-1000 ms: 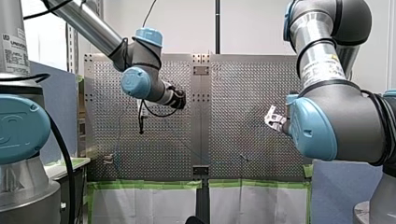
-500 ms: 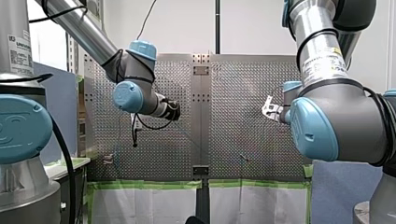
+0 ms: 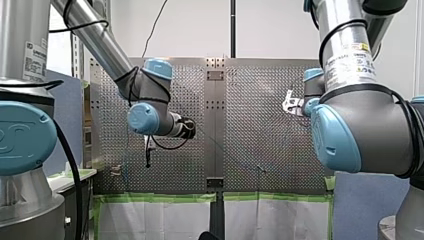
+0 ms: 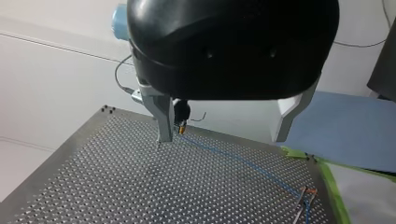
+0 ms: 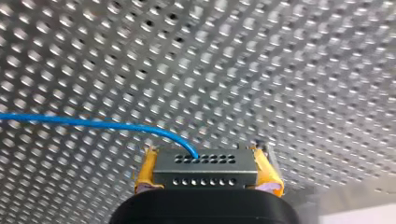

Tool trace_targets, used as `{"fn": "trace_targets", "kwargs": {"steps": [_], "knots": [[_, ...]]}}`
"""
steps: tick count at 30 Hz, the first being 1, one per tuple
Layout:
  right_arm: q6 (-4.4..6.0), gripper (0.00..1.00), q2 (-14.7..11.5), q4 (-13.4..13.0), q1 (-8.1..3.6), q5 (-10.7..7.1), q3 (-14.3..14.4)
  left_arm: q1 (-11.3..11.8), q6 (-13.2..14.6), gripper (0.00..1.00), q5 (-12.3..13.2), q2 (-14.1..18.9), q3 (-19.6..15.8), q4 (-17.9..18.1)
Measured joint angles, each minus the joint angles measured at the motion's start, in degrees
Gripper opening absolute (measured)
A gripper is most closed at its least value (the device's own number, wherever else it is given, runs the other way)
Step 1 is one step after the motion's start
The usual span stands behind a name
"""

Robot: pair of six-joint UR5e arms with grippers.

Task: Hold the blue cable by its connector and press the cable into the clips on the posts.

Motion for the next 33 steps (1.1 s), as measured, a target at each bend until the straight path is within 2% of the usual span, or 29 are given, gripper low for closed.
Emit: {"fn": "trace_targets", "kwargs": {"steps": [6,13,16,20,33], "knots": [[-2.70,0.00,-2.7,0.5,0.13,2.71,0.4,0.1,-0.1,1.00,0.0,-0.2,0.0,1.1],[-5.96,0.00,-5.9,0.5,1.10,5.96,0.5,0.0,0.0,1.00,0.1,-0.2,0.0,1.3],[-6.82,0.00,-6.4,0.5,1.20,6.83,0.5,0.1,-0.1,1.00,0.1,-0.2,0.0,1.5],[-7.15,0.00,-6.6,0.5,1.22,7.16,0.6,0.1,-0.1,1.00,0.1,-0.2,0.0,1.5],[-7.22,0.00,-6.6,0.6,1.24,7.23,0.6,0.1,-0.1,1.00,0.1,-0.2,0.0,1.5]]}}
